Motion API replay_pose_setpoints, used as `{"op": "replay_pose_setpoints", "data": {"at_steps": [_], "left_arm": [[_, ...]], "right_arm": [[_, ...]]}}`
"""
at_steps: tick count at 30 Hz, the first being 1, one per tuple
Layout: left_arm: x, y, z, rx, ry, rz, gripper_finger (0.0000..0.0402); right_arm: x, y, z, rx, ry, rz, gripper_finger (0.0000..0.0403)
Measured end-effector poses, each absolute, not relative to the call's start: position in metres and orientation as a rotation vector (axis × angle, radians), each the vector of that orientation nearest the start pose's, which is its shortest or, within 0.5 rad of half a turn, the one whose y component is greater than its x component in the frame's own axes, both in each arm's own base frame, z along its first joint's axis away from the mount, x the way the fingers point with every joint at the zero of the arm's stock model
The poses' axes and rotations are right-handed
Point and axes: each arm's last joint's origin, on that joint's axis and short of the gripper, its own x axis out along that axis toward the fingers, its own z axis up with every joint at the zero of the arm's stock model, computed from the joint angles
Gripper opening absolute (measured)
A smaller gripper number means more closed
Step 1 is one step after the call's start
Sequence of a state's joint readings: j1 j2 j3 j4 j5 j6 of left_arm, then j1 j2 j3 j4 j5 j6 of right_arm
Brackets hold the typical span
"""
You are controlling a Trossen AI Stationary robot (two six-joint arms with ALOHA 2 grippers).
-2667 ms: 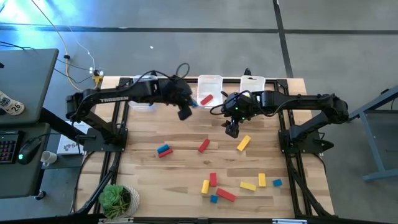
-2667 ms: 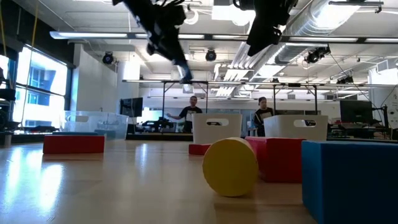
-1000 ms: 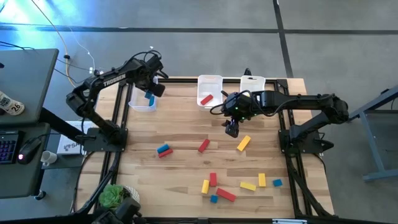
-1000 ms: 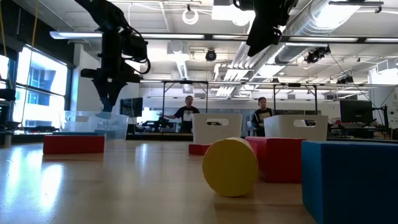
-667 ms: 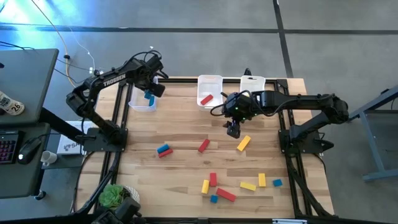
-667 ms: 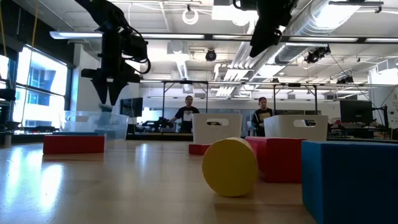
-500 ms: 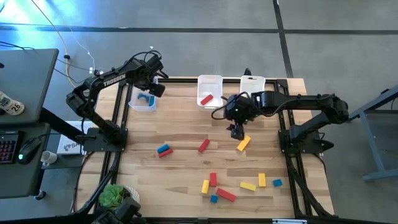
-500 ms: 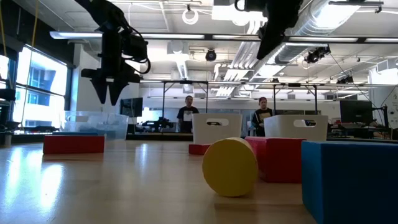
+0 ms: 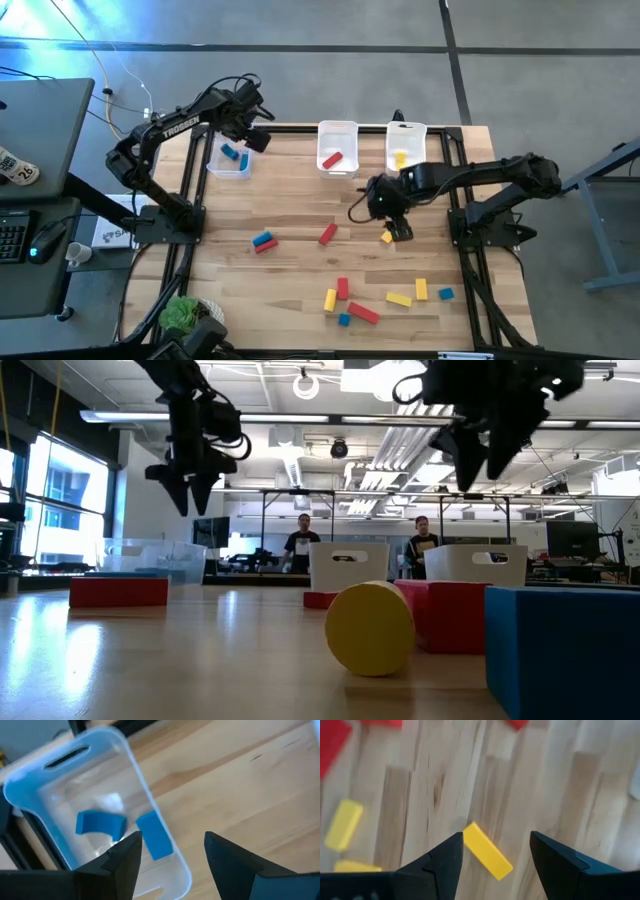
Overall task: Sort & place blocks by color
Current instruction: Put the yellow block into the right white bin
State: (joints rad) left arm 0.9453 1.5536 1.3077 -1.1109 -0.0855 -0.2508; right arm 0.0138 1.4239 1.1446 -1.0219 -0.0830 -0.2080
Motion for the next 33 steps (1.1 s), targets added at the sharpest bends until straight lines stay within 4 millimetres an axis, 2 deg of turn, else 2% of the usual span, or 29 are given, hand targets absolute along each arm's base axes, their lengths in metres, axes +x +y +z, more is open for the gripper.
{"op": "replay_pose_setpoints", "data": {"at_steps": [5,12,19,33], "left_arm": [[0.18,0.232,0.289,-0.734,1.133,1.001,0.02],[0.203,0.219,0.306,-0.663,1.081,0.939,0.02],[0.219,0.205,0.31,-0.616,1.076,0.88,0.0198],[0.226,0.2,0.31,-0.614,1.055,0.874,0.0198]], "right_arm": [[0.252,0.014,0.24,-0.211,1.337,0.293,0.0216],[0.247,0.026,0.215,-0.362,1.309,0.426,0.0216],[0.242,0.032,0.194,-0.471,1.284,0.45,0.0216],[0.223,0.026,0.154,-0.453,1.332,0.398,0.0216]]}}
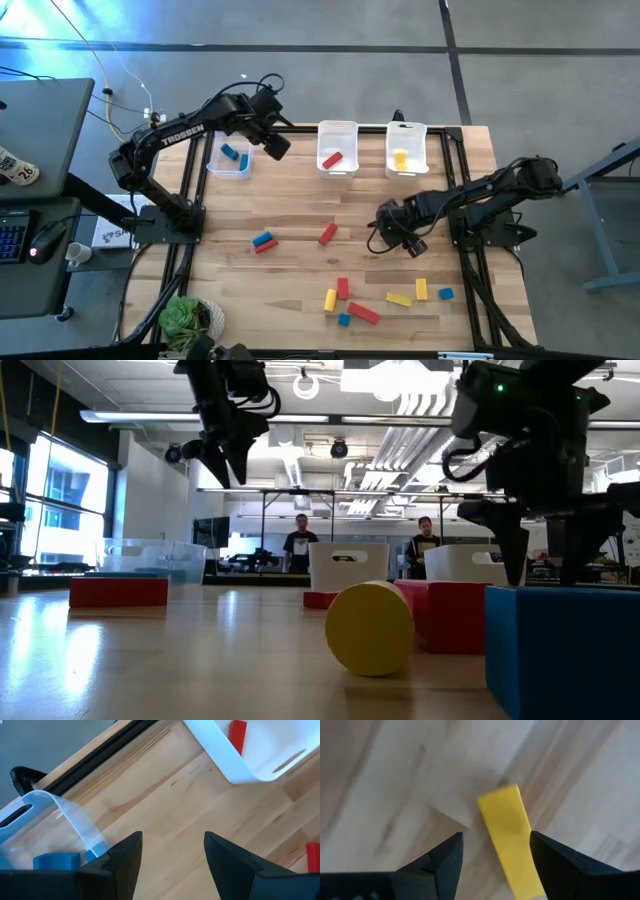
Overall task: Sort & place blocks by color
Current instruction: Put the yellow block into the right white bin
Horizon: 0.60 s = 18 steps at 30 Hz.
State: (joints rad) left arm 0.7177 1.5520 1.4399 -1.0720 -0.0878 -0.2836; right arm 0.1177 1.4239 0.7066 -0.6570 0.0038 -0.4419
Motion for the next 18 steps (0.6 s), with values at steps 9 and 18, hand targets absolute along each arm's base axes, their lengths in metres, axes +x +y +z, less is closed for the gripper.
{"op": "replay_pose_setpoints", "data": {"at_steps": [9,18], "left_arm": [[0.228,0.201,0.311,-0.617,1.024,0.882,0.0198],[0.228,0.201,0.311,-0.628,1.019,0.888,0.0198]], "right_arm": [[0.225,0.022,0.152,-0.467,1.316,0.349,0.0216],[0.231,0.016,0.133,-0.415,1.398,0.375,0.0215]]}}
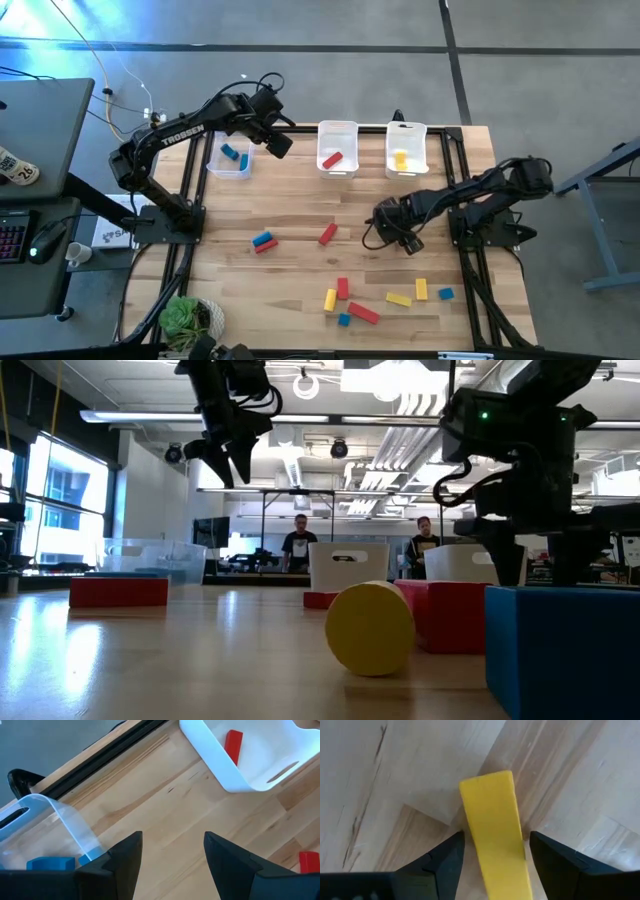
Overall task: Sort & place blocks by color
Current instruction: Put the yellow block into the right white bin
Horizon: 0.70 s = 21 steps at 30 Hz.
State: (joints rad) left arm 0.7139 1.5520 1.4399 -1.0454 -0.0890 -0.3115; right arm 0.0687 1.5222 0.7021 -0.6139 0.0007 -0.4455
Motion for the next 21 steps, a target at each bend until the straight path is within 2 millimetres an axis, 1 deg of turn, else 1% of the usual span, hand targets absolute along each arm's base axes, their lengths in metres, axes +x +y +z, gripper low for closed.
{"op": "replay_pose_setpoints", "data": {"at_steps": [2,4,9,10,13,17,21], "left_arm": [[0.228,0.201,0.311,-0.629,1.019,0.884,0.0198],[0.228,0.201,0.311,-0.629,1.018,0.884,0.0198],[0.228,0.201,0.311,-0.63,1.018,0.884,0.0198],[0.228,0.201,0.311,-0.629,1.019,0.884,0.0198],[0.228,0.201,0.311,-0.629,1.019,0.883,0.0198],[0.228,0.201,0.311,-0.629,1.018,0.883,0.0198],[0.229,0.2,0.311,-0.619,1.025,0.862,0.0198]], "right_arm": [[0.231,0.015,0.131,-0.4,1.41,0.383,0.0207],[0.231,0.014,0.131,-0.377,1.413,0.375,0.0188],[0.231,0.012,0.131,-0.269,1.423,0.303,0.0103],[0.231,0.012,0.131,-0.248,1.426,0.284,0.0093],[0.233,0.012,0.133,-0.182,1.43,0.226,0.0092],[0.24,0.012,0.141,-0.122,1.44,0.117,0.0092],[0.254,0.007,0.157,-0.113,1.368,-0.025,0.0092]]}}
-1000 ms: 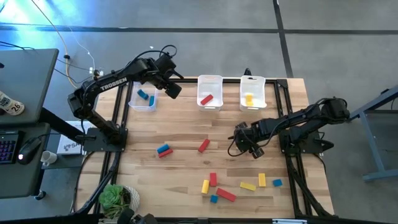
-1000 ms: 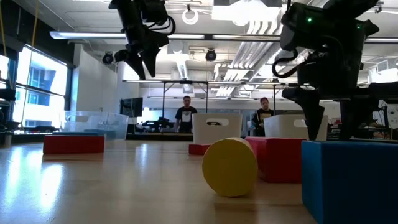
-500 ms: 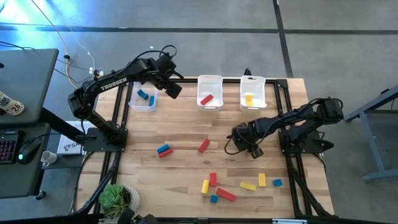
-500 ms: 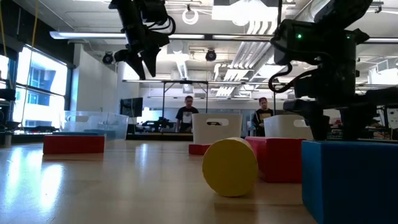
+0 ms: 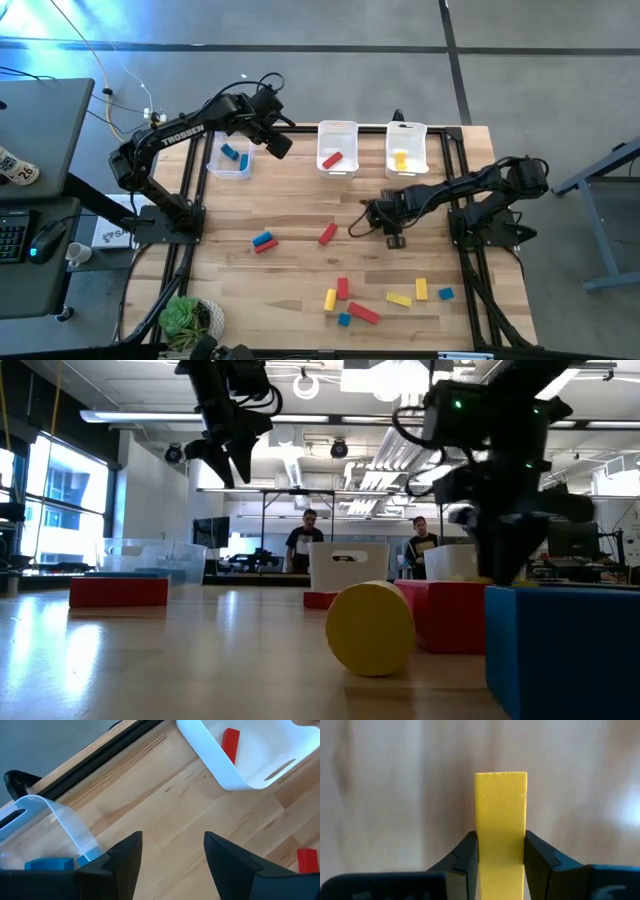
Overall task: Sort & place blocks by color
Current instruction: Put the yellow block into the right white bin
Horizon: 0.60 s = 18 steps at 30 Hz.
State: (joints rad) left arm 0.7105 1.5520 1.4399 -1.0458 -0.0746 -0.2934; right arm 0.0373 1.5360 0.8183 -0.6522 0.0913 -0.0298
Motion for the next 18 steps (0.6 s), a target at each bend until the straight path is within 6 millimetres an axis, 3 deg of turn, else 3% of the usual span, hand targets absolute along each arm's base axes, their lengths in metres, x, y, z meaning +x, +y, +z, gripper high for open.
{"op": "replay_pose_setpoints", "data": {"at_steps": [8,18], "left_arm": [[0.238,0.189,0.311,-0.544,1.06,0.741,0.0198],[0.257,0.163,0.311,-0.467,1.087,0.637,0.0198]], "right_arm": [[0.267,-0.024,0.187,-0.082,1.34,-0.3,0.0092],[0.27,-0.095,0.24,-0.015,1.287,-0.673,0.0092]]}}
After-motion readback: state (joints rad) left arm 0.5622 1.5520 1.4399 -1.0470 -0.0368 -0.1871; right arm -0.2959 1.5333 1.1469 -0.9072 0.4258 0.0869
